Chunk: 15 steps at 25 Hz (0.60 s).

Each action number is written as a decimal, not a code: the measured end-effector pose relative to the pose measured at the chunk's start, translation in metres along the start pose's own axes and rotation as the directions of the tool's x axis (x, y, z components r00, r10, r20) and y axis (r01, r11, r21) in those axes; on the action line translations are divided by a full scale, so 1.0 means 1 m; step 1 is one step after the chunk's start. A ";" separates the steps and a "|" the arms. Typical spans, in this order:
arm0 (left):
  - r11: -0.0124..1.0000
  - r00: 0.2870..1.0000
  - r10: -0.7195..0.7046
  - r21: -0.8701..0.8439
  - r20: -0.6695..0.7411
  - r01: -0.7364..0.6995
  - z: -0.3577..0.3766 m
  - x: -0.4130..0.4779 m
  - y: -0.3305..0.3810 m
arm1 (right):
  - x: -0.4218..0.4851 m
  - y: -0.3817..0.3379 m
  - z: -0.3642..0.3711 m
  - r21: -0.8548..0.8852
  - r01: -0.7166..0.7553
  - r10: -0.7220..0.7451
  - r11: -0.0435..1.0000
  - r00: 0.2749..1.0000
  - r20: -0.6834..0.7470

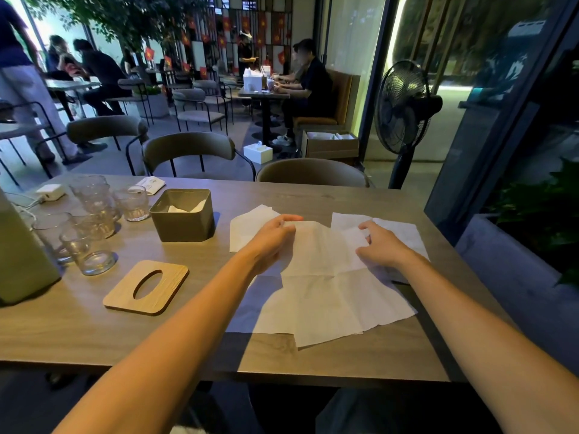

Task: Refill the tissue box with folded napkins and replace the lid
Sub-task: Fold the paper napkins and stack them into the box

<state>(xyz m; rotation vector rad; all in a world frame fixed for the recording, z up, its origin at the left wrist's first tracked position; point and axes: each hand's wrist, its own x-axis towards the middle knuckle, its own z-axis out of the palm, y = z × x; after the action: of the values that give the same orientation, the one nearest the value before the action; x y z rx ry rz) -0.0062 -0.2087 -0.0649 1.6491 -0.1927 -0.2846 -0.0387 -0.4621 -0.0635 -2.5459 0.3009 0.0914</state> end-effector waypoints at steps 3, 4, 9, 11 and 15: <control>1.000 0.999 0.022 -0.014 0.024 -0.022 -0.011 -0.002 0.002 | 0.001 -0.005 -0.004 0.066 0.005 -0.002 0.998 0.999 -0.048; 1.000 0.999 0.031 -0.007 0.024 -0.030 -0.015 -0.002 0.003 | 0.001 -0.007 -0.006 0.092 0.004 0.000 0.996 0.999 -0.041; 0.992 0.993 0.098 0.073 0.061 -0.103 -0.041 -0.006 0.010 | -0.008 -0.013 -0.014 0.305 0.075 -0.083 0.949 0.997 0.011; 0.989 0.993 0.111 0.092 0.050 -0.115 -0.051 -0.006 0.014 | -0.014 -0.021 -0.020 0.385 0.127 -0.134 0.914 0.991 -0.008; 0.983 0.976 0.182 0.039 -0.116 -0.179 -0.061 -0.007 0.025 | -0.019 -0.037 -0.029 0.428 0.197 -0.190 0.882 0.980 -0.060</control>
<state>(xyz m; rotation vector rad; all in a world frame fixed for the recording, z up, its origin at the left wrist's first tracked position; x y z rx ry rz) 0.0063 -0.1512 -0.0342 1.6584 -0.2553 -0.0450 -0.0483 -0.4440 -0.0168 -2.1179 0.0589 -0.0674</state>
